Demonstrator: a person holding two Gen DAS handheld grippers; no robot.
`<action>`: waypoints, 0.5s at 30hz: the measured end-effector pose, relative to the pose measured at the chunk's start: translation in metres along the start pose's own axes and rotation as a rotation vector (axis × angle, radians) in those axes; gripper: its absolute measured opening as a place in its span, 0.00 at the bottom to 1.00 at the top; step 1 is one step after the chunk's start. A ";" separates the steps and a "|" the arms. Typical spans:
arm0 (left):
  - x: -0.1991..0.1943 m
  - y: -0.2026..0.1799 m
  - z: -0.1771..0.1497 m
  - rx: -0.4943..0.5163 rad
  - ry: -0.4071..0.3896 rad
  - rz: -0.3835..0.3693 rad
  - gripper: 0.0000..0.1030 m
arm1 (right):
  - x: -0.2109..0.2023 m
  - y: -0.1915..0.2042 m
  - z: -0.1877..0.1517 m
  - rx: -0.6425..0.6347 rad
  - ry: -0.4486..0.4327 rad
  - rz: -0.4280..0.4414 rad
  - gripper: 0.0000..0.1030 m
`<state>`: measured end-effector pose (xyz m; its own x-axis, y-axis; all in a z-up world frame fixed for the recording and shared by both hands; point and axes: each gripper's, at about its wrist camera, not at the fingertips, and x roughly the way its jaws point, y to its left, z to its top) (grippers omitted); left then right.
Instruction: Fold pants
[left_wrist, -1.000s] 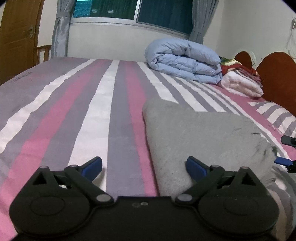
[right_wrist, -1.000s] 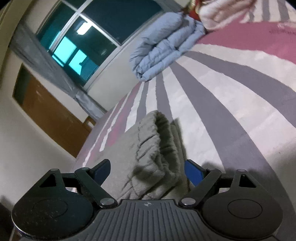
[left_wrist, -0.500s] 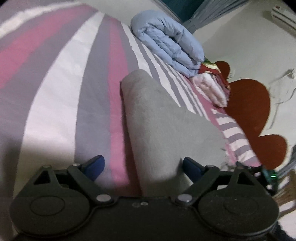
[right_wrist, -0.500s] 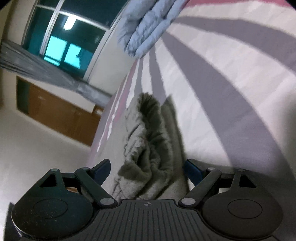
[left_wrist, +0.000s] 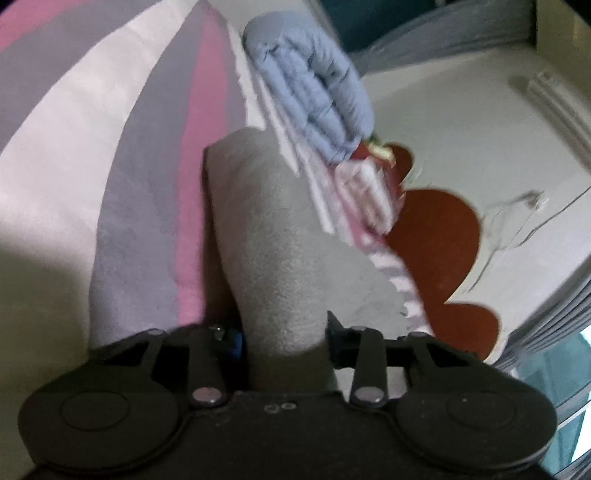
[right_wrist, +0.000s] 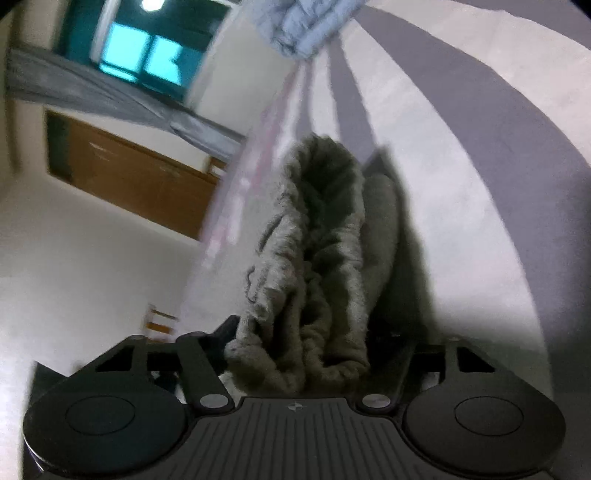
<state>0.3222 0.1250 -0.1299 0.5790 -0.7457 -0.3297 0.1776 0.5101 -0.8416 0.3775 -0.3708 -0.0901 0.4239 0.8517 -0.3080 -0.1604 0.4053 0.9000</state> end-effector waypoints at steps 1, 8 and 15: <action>-0.001 -0.002 0.002 0.005 -0.015 -0.015 0.28 | -0.001 0.004 0.002 -0.022 -0.004 0.014 0.58; -0.006 -0.017 0.078 0.073 -0.106 0.000 0.28 | 0.019 0.026 0.058 -0.111 -0.031 0.047 0.52; 0.039 0.021 0.144 0.124 -0.022 0.287 0.40 | 0.096 0.024 0.115 -0.155 -0.043 -0.081 0.49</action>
<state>0.4634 0.1678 -0.0987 0.6365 -0.5547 -0.5359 0.0989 0.7478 -0.6565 0.5170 -0.3179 -0.0626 0.4785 0.8003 -0.3613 -0.2582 0.5215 0.8132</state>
